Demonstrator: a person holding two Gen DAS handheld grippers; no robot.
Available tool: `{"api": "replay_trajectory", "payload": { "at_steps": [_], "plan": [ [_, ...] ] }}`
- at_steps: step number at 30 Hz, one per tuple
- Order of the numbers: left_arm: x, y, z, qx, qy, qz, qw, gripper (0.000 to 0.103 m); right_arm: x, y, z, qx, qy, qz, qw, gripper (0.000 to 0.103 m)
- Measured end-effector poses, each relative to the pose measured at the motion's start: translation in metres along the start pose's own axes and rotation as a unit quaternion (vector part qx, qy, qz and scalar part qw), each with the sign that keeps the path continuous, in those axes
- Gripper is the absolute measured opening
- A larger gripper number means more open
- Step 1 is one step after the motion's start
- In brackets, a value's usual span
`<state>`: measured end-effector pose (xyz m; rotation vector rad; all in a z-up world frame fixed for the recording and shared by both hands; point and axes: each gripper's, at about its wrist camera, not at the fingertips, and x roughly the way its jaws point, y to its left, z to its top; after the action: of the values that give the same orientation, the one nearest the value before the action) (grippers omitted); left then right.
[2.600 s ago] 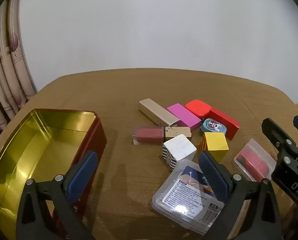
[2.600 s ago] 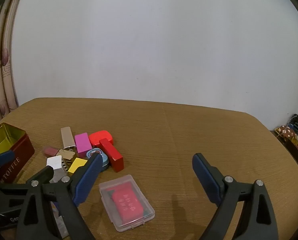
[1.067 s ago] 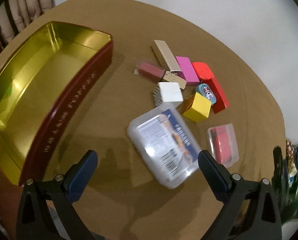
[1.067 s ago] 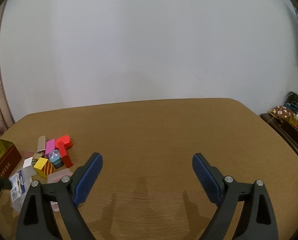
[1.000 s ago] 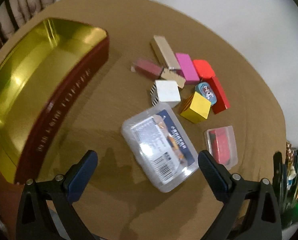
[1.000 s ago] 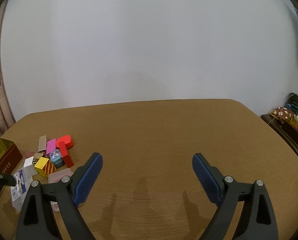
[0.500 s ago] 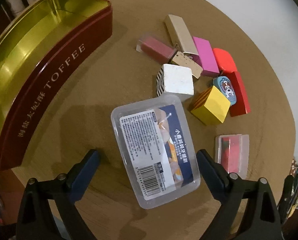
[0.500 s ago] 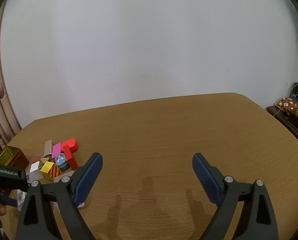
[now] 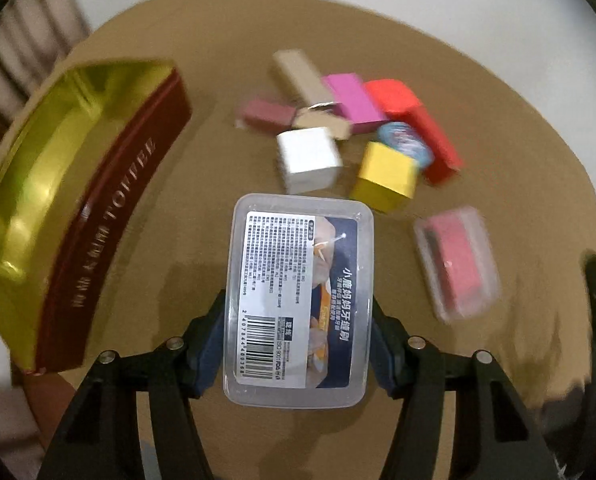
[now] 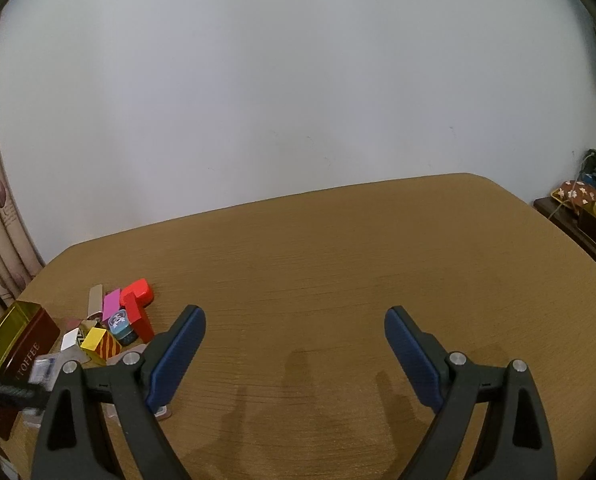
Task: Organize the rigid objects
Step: 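Carry the clear box with the left gripper into the gold tin and release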
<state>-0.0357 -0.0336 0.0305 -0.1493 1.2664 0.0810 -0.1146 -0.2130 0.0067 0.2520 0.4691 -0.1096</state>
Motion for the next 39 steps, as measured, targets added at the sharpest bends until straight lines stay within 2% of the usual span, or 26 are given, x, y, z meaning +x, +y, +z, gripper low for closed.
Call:
{"api": "replay_trajectory", "payload": {
  "at_steps": [1,4,6,8,12,15,21,26,34,39],
  "plan": [
    [-0.014,-0.006,-0.003,0.008,-0.006,-0.003,0.9999,0.057,0.0,0.0,0.0,-0.001,0.001,0.0,1.0,0.094],
    [-0.062,0.008,-0.003,0.044,-0.041,0.002,0.9982,0.057,0.001,0.001,0.0,-0.002,0.002,-0.003,1.0,0.094],
    [-0.087,0.015,0.009,0.073,-0.061,0.021,0.9952,0.057,0.002,0.001,0.001,-0.003,0.003,-0.003,1.0,0.094],
    [-0.102,0.038,0.031,0.108,-0.065,0.045,0.991,0.057,0.003,0.002,0.002,-0.005,0.004,-0.003,1.0,0.094],
    [-0.085,0.105,0.07,0.161,-0.059,0.104,0.9797,0.057,0.005,0.002,0.002,-0.007,0.005,-0.004,1.0,0.094],
    [-0.055,0.139,0.089,0.175,-0.036,0.124,0.976,0.057,0.008,0.003,0.003,-0.01,0.007,-0.005,1.0,0.094],
    [-0.017,0.158,0.101,0.19,-0.024,0.13,0.9729,0.057,0.011,0.004,0.003,-0.017,0.009,-0.009,1.0,0.094],
    [0.013,0.156,0.105,0.197,-0.017,0.142,0.97,0.057,0.015,0.009,0.001,-0.024,0.013,-0.016,1.0,0.094],
    [0.026,0.159,0.1,0.192,-0.015,0.14,0.9711,0.058,0.019,0.013,0.001,-0.033,0.015,-0.02,0.999,0.094],
    [0.021,0.153,0.093,0.205,-0.037,0.162,0.9645,0.061,0.022,0.016,0.0,-0.037,0.017,-0.022,0.999,0.094]
  ]
}}
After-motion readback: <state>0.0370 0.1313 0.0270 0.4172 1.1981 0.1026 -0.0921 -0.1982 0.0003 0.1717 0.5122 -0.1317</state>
